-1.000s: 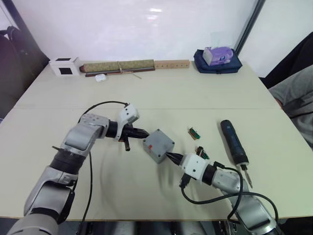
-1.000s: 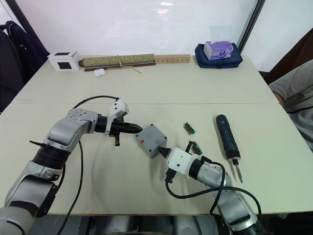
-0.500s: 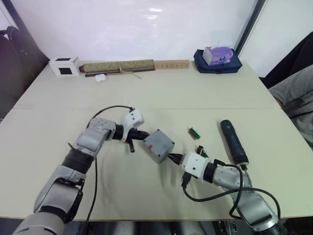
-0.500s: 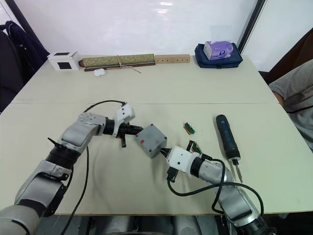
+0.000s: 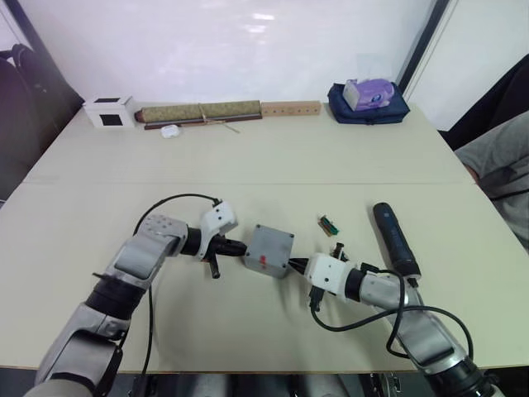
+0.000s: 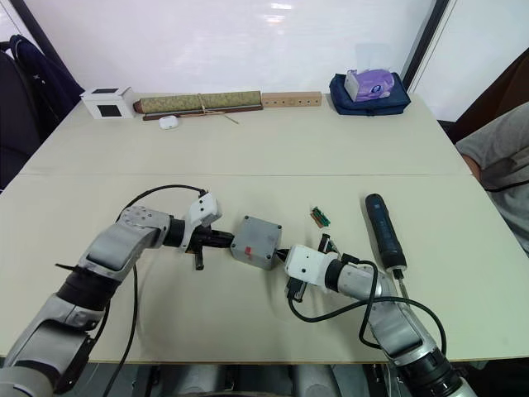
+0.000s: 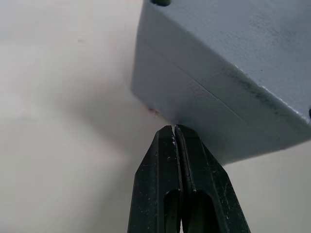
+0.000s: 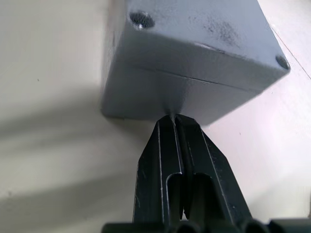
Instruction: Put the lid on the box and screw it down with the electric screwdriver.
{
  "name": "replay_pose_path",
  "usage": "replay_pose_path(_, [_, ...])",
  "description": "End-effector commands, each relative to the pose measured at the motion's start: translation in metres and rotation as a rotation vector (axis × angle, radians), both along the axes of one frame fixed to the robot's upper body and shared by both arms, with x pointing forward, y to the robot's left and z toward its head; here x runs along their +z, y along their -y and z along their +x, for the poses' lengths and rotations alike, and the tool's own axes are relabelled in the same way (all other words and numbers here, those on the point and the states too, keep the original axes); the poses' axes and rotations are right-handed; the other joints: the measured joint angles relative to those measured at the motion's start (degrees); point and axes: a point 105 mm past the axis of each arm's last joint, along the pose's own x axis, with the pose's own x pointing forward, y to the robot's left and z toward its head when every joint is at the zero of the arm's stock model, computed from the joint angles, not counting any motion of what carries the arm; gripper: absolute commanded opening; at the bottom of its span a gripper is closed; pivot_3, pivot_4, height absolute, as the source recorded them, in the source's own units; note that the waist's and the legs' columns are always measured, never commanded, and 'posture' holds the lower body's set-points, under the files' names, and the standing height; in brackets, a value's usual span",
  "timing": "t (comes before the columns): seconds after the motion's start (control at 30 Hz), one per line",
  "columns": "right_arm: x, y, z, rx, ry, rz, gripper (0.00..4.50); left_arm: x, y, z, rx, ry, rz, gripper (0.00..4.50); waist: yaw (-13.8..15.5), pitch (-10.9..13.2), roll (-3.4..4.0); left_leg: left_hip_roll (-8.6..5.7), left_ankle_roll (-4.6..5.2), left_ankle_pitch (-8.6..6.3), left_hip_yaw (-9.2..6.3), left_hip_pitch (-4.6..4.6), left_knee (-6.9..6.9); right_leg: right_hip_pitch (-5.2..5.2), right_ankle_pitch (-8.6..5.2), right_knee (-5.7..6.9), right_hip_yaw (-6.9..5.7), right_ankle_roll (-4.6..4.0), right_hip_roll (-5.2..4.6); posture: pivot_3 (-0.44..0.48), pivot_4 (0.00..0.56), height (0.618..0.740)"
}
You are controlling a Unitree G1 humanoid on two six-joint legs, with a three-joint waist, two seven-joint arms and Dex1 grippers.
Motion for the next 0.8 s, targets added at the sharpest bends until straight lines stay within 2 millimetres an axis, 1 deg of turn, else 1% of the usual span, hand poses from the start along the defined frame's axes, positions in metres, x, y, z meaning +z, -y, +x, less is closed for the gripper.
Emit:
replay_pose_path(0.03, [0.012,-0.005,0.003,0.033,0.056,0.015,0.02,0.013,0.014,-0.01,-0.059,0.021,-0.055,0.0,0.0,0.0,0.0,0.0,0.0,0.0,0.0,0.0,0.0,0.0,0.0,0.0,0.0,0.0,0.0,0.0,0.15,0.74])
replay_pose_path(0.17, [0.013,-0.005,0.005,0.036,0.061,0.013,0.02,0.012,0.014,-0.012,-0.06,0.013,-0.054,0.0,0.01,0.0,0.0,0.0,0.0,0.0,0.01,0.0,0.0,0.0,0.0,-0.01,0.0,0.0,0.0,0.0,0.15,0.74])
replay_pose_path(0.47, [0.012,-0.007,-0.001,0.046,0.049,0.015,0.02,0.012,0.012,-0.009,-0.044,0.02,-0.055,0.0,0.02,0.0,0.0,0.0,0.0,0.0,0.01,0.0,0.0,0.0,0.0,-0.01,0.0,0.0,0.0,0.0,0.15,0.74])
replay_pose_path(0.53, [0.015,-0.002,0.0,0.028,0.058,0.017,0.02,0.014,0.006,-0.005,-0.014,0.036,-0.058,0.0,0.02,0.0,0.0,0.0,0.0,0.0,0.01,0.0,0.0,0.0,0.0,-0.01,0.0,-0.01,0.0,0.0,0.15,0.74])
replay_pose_path(0.6, [0.023,0.003,0.001,0.007,0.076,0.039,0.02,0.018,-0.006,0.004,0.055,0.069,-0.06,0.0,0.03,0.0,0.0,0.0,0.0,0.0,0.0,0.0,0.0,0.0,0.0,0.0,0.0,-0.01,0.0,0.0,0.15,0.74])
replay_pose_path(0.63, [0.028,0.006,0.001,-0.012,0.079,0.059,0.02,0.022,-0.012,0.008,0.087,0.081,-0.075,0.0,0.04,0.0,0.01,0.0,0.0,0.0,-0.01,0.0,0.0,-0.01,0.0,-0.01,0.0,-0.01,0.0,0.0,0.15,0.74])
replay_pose_path(0.67, [0.032,0.01,0.001,-0.028,0.081,0.073,0.02,0.031,-0.016,0.014,0.135,0.138,-0.121,0.0,0.01,0.0,0.0,0.01,0.0,0.0,-0.02,0.0,0.0,0.0,0.0,-0.01,0.0,-0.01,0.0,0.0,0.15,0.74])
replay_pose_path(0.7, [0.036,0.015,-0.002,-0.04,0.071,0.084,0.02,0.044,-0.024,0.02,0.182,0.159,-0.196,0.0,-0.03,0.01,0.01,0.02,0.0,0.0,-0.03,0.0,0.0,-0.01,0.0,-0.01,0.0,0.0,0.0,0.0,0.15,0.74])
replay_pose_path(0.77, [0.043,0.025,-0.009,-0.069,0.053,0.108,0.02,0.059,-0.036,0.021,0.209,0.099,-0.269,0.0,0.09,0.03,0.03,0.14,0.0,0.0,-0.07,0.0,-0.01,0.0,0.0,0.0,-0.02,0.0,-0.02,0.0,0.15,0.74])
replay_pose_path(0.8, [0.047,0.029,-0.012,-0.084,0.042,0.124,0.02,0.065,-0.038,0.02,0.197,0.1,-0.284,0.0,0.07,0.04,0.03,0.13,0.0,0.0,-0.08,-0.02,-0.01,0.0,0.0,-0.01,-0.04,0.0,0.0,0.0,0.15,0.74])
